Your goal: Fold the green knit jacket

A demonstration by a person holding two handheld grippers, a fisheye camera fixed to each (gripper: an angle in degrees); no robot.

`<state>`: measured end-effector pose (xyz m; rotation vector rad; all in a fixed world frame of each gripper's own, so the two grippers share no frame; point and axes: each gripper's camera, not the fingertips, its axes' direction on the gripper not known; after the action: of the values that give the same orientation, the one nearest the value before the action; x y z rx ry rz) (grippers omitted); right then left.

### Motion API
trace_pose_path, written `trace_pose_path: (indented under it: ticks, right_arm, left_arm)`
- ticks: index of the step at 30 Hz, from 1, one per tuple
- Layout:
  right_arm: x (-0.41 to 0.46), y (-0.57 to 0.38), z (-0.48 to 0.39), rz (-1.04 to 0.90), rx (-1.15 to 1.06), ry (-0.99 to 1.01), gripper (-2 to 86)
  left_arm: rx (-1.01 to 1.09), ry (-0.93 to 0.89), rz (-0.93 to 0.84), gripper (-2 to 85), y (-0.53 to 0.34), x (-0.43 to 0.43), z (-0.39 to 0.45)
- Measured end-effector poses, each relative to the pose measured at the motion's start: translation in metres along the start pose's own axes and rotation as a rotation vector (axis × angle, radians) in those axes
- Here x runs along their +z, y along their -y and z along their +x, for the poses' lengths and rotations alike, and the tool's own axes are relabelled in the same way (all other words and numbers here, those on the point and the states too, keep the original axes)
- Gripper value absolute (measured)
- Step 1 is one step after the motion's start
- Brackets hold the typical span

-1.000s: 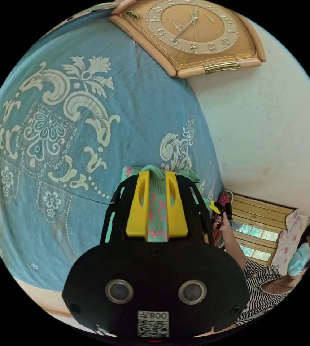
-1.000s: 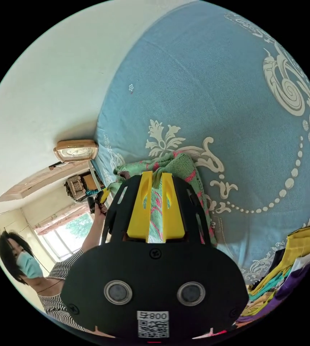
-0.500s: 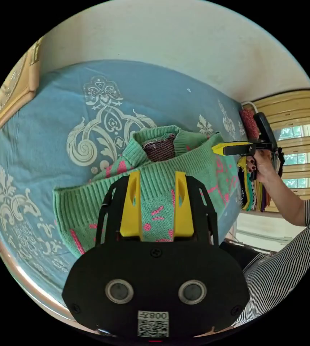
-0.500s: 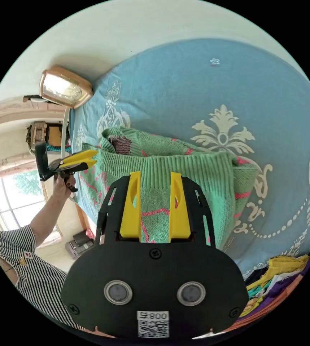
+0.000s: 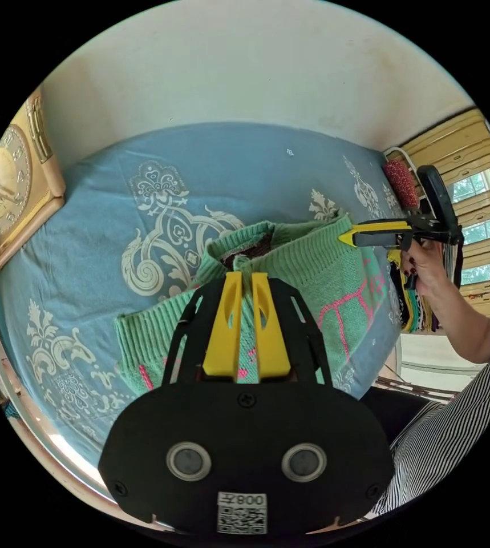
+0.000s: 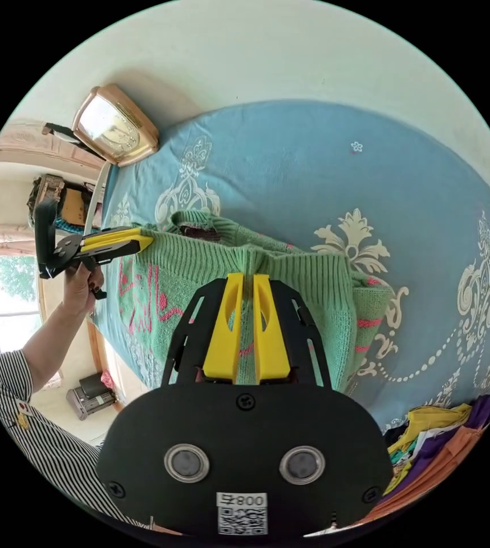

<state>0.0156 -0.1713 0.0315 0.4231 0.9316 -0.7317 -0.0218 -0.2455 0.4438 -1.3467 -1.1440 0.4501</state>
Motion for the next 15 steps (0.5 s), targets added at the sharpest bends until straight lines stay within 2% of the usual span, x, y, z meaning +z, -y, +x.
trace_pose_path:
  ticks: [3,8,15]
  right_arm:
    - [0.0,0.031,-0.014,0.015,-0.02,-0.041,3.6]
    - [0.059,0.088,-0.025,-0.114,-0.032,-0.114,5.6]
    - [-0.034,0.046,-0.01,0.049,0.007,-0.01,8.0]
  left_arm:
    - [-0.025,0.045,-0.014,3.7,0.014,0.012,-0.011]
    - [-0.108,0.052,-0.084,5.7,0.019,0.049,-0.032]
    - [-0.213,0.031,0.1,7.5,-0.031,-0.007,-0.036]
